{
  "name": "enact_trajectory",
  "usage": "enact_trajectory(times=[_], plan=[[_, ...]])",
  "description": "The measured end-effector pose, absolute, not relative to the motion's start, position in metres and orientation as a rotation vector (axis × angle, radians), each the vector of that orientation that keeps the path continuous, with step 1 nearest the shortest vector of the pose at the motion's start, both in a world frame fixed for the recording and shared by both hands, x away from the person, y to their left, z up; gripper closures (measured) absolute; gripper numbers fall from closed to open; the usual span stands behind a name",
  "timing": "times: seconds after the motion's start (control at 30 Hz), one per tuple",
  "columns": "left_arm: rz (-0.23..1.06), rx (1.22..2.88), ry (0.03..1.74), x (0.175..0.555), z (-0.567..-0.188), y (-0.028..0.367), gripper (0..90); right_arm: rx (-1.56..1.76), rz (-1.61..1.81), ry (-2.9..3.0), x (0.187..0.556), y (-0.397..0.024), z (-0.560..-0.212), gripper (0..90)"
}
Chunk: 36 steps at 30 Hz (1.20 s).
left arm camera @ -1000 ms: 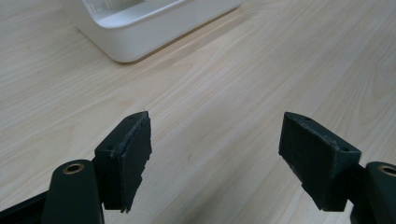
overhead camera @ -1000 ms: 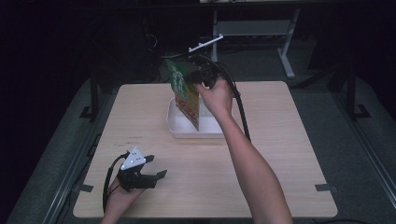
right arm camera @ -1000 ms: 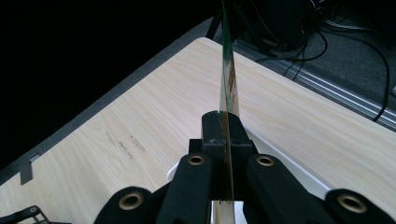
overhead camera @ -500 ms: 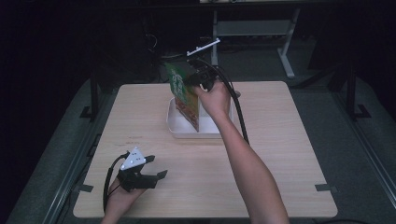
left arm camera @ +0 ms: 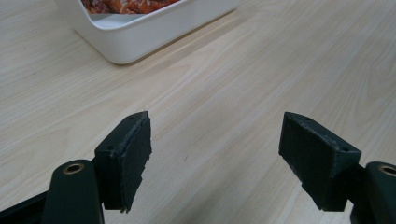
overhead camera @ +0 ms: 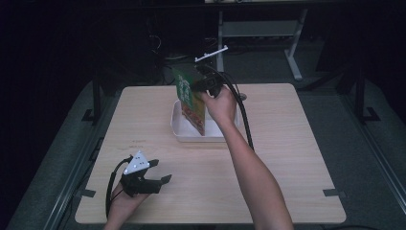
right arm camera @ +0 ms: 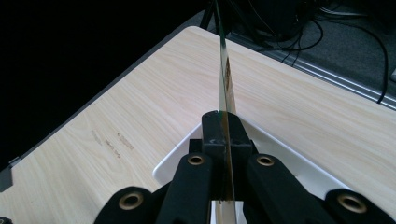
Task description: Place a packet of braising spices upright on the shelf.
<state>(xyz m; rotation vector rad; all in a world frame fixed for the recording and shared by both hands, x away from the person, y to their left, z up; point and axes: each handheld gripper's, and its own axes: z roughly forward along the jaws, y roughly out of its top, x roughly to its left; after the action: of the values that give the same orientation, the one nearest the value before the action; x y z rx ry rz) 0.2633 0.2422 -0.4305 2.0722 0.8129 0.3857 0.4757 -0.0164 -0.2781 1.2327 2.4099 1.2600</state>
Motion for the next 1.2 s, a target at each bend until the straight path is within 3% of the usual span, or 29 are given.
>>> enact_trajectory(times=[1.2], plan=[[0.383, 2.074, 0.807, 0.263, -0.431, 0.240, 24.6, 1.303, 1.209, 2.375, 0.480, -0.030, -0.291, 89.5]])
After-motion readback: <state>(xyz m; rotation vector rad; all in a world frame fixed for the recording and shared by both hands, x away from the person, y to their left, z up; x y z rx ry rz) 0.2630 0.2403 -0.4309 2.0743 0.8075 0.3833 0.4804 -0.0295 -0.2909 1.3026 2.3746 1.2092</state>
